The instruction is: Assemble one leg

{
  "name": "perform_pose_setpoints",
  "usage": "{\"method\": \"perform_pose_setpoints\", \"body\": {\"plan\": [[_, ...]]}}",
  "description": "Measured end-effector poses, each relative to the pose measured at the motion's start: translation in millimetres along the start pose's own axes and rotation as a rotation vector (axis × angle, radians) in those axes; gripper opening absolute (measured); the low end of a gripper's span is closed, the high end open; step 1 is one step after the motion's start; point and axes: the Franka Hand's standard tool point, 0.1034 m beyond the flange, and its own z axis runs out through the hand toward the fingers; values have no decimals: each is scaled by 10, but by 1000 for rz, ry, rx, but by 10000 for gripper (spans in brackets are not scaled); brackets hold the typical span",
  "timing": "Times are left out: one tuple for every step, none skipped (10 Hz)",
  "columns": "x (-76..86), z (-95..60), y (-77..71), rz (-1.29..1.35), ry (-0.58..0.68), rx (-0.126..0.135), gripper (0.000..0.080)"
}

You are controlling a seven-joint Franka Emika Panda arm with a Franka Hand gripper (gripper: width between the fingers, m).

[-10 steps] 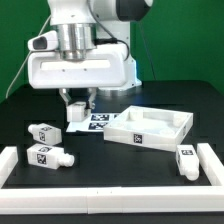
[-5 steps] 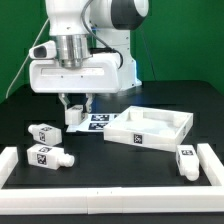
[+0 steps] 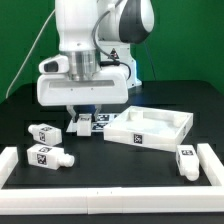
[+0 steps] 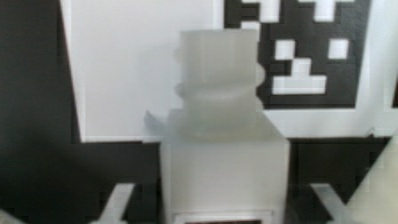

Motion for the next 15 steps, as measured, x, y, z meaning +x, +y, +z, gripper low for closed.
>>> {"method": "perform_pose_setpoints", "body": {"plan": [[4, -4, 3, 0, 2, 0, 281], [-2, 3, 3, 0, 0, 0, 281], [-3, 4, 3, 0, -1, 0, 281], [-4, 6, 3, 0, -1, 0, 281], [-5, 7, 3, 0, -1, 0, 337], [-6, 7, 3, 0, -2, 0, 473], [-6, 8, 3, 0, -2, 0, 473], [-9, 0, -17, 2, -13, 9, 608], [54, -123, -101, 21, -48, 53, 637], [178, -297, -207, 57, -52, 78, 637], [283, -394, -337, 95, -50, 89, 647], [407, -451, -481, 118, -48, 94, 647], [574, -526, -622, 139, -51, 103, 649], [810, -571, -826, 229, -50, 104, 649], [1084, -574, -1134, 252, -38, 101, 649]]}}
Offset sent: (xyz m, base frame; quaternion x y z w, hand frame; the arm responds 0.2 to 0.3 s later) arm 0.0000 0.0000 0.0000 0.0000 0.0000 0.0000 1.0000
